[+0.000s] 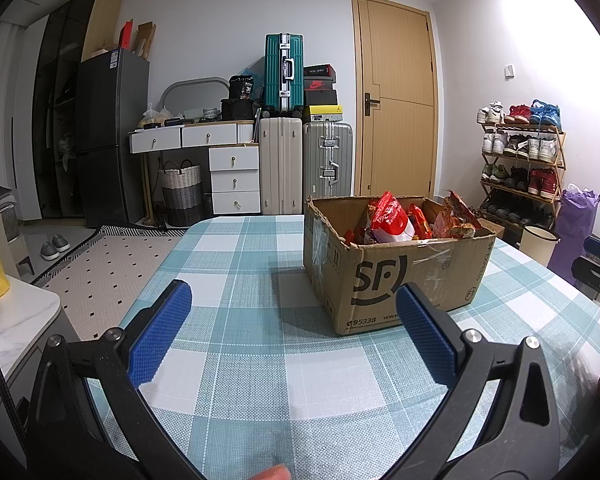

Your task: Organize snacks

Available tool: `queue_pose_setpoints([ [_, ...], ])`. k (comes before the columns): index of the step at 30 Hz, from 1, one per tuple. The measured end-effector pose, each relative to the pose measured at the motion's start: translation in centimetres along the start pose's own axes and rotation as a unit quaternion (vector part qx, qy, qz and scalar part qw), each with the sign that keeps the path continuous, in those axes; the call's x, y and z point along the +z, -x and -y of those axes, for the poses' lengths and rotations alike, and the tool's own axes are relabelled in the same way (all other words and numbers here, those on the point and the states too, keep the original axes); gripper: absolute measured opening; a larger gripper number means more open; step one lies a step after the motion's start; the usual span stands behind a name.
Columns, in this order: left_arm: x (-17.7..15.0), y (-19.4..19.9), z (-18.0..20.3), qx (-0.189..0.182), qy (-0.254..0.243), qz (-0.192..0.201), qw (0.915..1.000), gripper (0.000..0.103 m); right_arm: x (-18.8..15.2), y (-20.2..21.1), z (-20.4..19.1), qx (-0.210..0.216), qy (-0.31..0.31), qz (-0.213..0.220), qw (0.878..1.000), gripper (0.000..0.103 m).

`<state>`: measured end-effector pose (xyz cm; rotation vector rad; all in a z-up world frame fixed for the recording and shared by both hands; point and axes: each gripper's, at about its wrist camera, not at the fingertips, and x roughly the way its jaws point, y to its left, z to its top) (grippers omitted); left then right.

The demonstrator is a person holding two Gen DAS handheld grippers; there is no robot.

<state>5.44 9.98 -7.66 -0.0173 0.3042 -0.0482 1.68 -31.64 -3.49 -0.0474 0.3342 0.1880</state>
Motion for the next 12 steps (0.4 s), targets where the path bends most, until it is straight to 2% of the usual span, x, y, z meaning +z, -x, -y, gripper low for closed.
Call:
queue_pose_setpoints([
  [12,-0.02,0.04,-0.12,0.003,0.001,0.0,1.0,0.102,-0.01,-0.01,0.0,0.0,0.0,0.0,1.0,0.102],
])
